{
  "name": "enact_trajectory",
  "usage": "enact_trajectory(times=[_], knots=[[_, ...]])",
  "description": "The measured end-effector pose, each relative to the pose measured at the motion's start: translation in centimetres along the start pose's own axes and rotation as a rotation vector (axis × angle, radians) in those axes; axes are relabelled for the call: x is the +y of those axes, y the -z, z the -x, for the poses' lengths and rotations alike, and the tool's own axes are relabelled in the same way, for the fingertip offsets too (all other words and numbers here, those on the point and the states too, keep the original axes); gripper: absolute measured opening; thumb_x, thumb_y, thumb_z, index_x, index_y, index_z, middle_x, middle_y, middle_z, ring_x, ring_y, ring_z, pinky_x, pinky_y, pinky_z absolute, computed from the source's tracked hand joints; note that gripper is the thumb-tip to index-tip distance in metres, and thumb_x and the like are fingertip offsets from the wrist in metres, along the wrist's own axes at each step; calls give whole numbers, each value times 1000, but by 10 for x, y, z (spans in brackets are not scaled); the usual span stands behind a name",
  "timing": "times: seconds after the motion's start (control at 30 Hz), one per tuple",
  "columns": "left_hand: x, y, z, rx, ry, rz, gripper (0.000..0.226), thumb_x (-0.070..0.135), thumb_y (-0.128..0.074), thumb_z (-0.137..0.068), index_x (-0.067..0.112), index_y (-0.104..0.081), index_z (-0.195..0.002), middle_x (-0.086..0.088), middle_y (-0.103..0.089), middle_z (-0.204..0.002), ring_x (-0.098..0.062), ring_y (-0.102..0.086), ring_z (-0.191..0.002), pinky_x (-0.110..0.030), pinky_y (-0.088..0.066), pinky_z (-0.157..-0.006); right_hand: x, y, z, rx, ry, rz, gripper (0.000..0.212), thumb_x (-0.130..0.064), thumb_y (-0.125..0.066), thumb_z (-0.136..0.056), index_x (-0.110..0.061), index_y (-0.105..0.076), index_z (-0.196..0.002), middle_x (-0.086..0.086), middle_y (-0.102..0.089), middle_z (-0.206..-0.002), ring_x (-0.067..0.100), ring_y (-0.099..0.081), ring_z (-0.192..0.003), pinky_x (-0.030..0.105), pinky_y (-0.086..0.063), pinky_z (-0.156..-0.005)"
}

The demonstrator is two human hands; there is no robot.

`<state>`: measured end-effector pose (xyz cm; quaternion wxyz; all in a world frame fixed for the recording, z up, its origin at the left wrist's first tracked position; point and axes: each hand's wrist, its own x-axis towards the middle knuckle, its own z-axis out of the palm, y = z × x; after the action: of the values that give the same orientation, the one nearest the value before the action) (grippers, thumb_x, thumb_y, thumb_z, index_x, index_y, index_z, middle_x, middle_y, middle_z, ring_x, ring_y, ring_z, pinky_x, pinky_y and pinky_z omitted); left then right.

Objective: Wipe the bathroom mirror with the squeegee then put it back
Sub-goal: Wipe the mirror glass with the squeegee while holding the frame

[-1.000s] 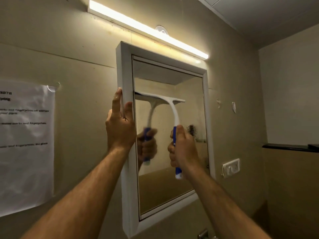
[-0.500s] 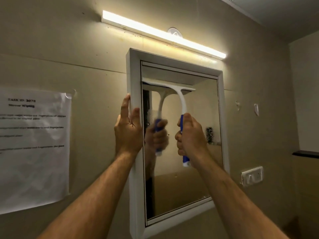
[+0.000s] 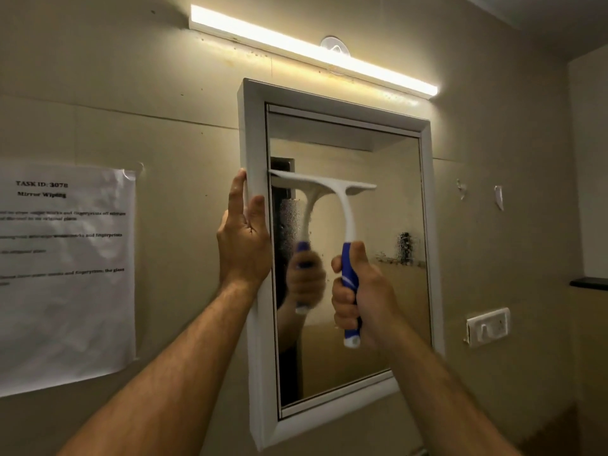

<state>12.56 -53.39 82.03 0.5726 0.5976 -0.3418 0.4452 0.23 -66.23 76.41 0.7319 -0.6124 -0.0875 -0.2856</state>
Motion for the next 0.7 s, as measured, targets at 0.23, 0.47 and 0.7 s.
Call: enact_trajectory(times=[0.23,0.47,0.7], knots=[[2,0,0,23,9,5,52,56,-27,-96,45,-16,-145,-39,-49,-121,-57,-52,-100,-60,-52,-74,-36,-7,-13,79,43,106,51,-67,-35,-90,-19,-54,-89,-6,-39,-49,10,-29,-39,22,-26,-39],[-2,-3,3,18,94,81,78,65,-30,-89,16,-26,-149,-7,-64,-103,-14,-64,-84,-26,-56,-69,6,6,15,83,-6,133,58,-72,-38,-77,-17,-54,-87,-6,-43,-48,10,-33,-39,22,-30,-40],[-3,-4,1,39,142,39,73,66,-30,-91,12,-39,-140,-9,-61,-121,-21,-60,-109,-42,-53,-93,-10,10,5,97,-10,161,52,-66,-36,-89,-17,-54,-88,-5,-40,-49,11,-30,-40,21,-28,-41]])
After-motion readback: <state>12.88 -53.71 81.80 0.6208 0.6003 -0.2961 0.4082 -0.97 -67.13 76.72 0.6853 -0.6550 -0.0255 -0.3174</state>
